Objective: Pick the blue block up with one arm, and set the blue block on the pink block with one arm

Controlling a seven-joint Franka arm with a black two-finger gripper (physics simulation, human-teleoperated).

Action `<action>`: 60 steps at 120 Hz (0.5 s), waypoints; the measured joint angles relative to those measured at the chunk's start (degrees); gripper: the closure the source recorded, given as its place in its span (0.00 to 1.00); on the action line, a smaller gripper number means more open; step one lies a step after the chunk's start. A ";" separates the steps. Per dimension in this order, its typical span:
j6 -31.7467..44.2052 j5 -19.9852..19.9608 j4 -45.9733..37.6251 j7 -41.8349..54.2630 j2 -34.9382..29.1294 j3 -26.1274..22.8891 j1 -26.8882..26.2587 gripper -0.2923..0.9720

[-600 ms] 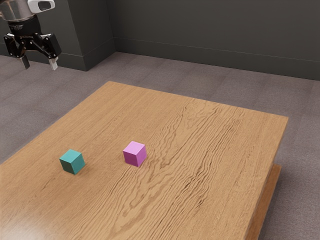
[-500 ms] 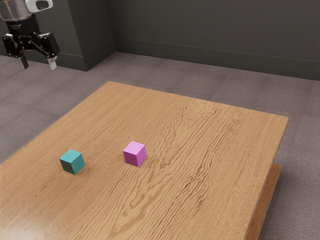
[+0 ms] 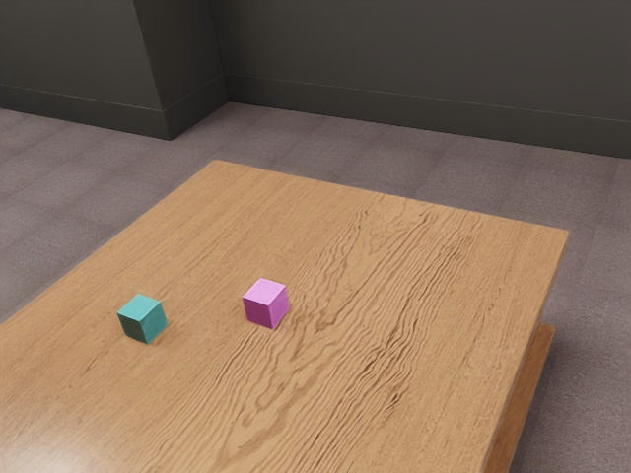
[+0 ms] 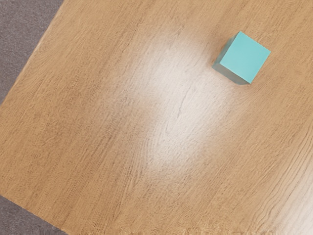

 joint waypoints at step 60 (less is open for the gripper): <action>37.60 -8.07 -11.60 10.22 26.33 2.03 0.67 0.23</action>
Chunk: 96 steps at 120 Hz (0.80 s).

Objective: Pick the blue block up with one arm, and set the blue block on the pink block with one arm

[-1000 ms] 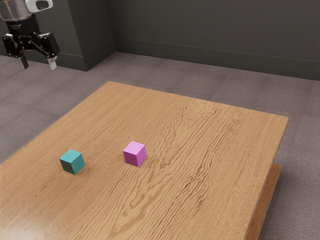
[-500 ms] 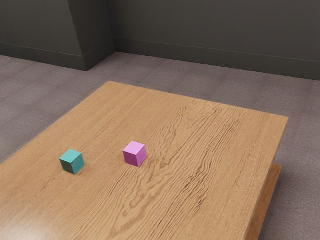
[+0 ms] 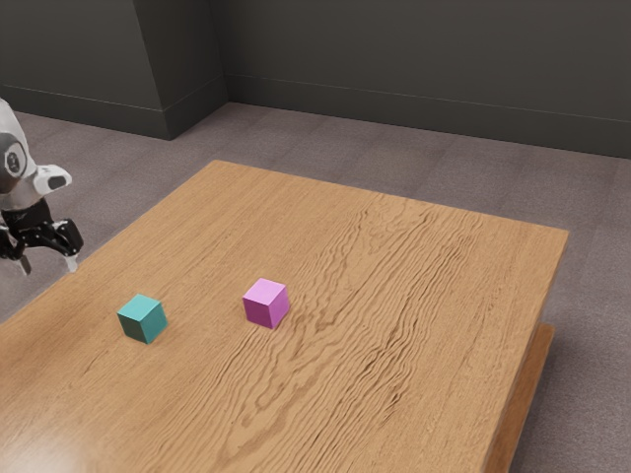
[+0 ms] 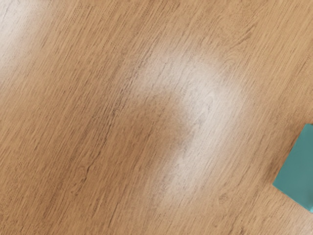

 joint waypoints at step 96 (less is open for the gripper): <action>14.81 -5.00 -4.21 25.43 5.51 -12.71 -0.40 0.23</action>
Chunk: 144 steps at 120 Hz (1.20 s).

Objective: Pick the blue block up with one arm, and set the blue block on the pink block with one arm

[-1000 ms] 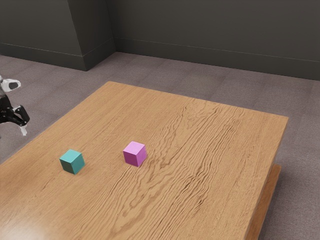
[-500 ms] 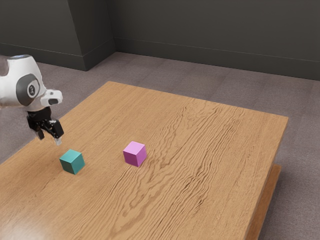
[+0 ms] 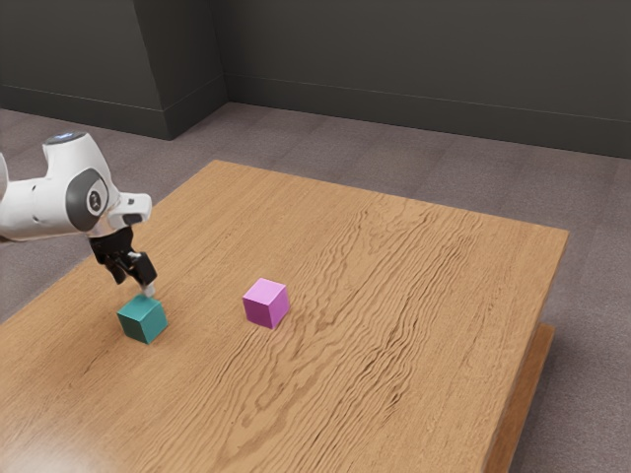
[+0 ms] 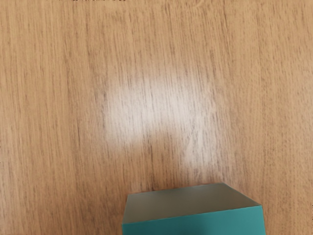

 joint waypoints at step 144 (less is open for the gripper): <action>4.57 -1.40 -1.70 -10.30 4.25 -1.38 -0.12 0.32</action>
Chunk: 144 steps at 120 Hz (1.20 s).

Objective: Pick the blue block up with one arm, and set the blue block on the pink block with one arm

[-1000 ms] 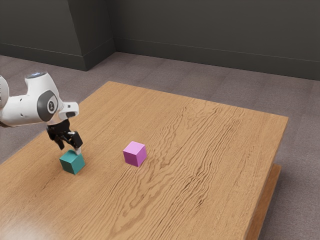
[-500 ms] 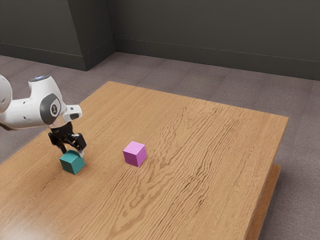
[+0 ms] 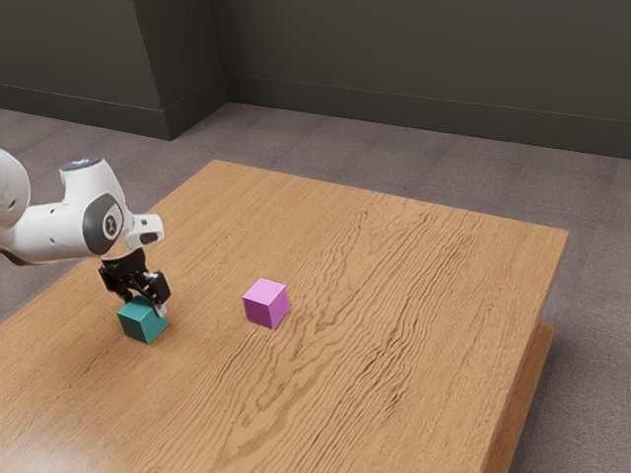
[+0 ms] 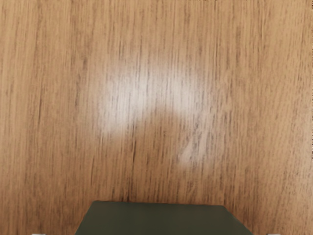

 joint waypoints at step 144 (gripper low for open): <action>1.22 2.79 -3.19 7.85 -1.86 -0.39 0.04 0.47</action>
